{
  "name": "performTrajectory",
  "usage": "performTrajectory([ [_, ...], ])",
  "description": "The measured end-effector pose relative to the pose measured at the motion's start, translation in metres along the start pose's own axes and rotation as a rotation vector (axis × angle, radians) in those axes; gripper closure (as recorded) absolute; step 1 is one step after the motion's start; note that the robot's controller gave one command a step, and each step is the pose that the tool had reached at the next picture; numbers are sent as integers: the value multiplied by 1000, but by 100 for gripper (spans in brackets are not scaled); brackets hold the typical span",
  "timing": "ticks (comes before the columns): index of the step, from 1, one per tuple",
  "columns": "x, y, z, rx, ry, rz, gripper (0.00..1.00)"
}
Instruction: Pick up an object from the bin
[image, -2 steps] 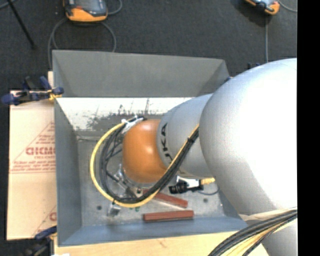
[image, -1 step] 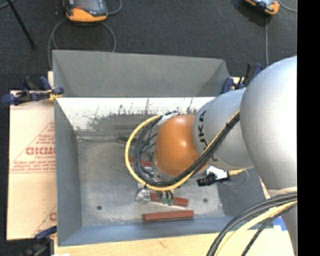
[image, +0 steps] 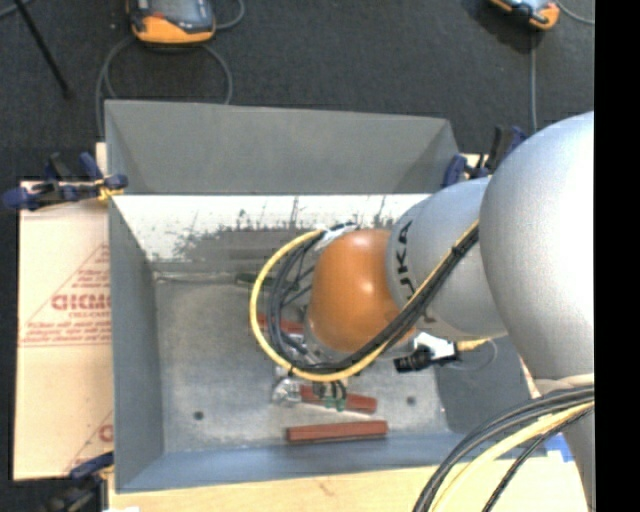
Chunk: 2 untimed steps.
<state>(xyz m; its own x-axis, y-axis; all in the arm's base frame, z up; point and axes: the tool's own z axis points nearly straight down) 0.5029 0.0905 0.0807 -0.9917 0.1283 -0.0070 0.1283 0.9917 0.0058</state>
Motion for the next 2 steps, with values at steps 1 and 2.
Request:
performTrajectory([
  [1, 1, -1, -36, 6, 11, 4, 100],
  [2, -2, -1, -73, 3, 1, 10, 100],
])
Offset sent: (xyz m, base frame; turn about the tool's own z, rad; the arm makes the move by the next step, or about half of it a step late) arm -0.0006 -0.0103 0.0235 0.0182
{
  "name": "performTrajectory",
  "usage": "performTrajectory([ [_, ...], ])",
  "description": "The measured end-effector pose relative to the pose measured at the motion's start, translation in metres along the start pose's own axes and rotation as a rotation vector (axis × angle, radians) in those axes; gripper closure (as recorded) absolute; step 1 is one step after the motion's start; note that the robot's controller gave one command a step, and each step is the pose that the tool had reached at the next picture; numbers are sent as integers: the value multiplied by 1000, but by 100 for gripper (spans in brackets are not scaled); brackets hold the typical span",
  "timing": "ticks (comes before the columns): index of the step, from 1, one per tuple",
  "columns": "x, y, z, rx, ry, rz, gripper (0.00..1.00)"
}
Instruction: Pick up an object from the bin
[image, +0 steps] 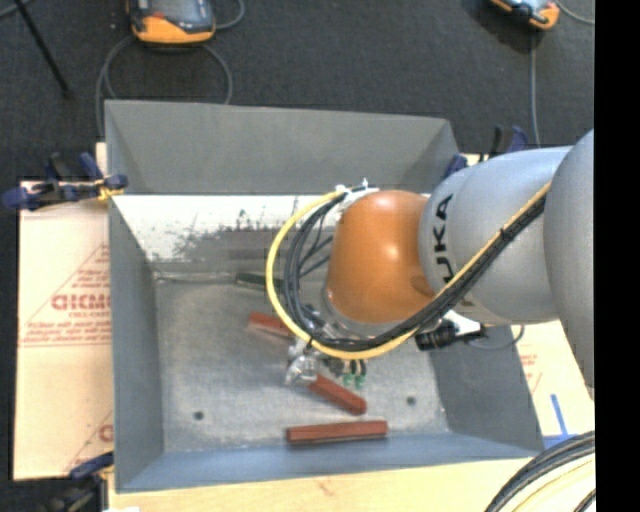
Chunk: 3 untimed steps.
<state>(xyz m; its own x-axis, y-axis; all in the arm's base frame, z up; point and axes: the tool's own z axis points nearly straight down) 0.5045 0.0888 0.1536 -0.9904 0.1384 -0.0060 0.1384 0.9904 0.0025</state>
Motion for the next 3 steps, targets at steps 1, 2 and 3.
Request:
performTrajectory([
  [1, 3, 4, 8, 1, 4, -7, 100],
  [2, -4, 8, -39, 3, 11, -7, 100],
  [3, 7, 9, -76, 0, 1, -14, 100],
])
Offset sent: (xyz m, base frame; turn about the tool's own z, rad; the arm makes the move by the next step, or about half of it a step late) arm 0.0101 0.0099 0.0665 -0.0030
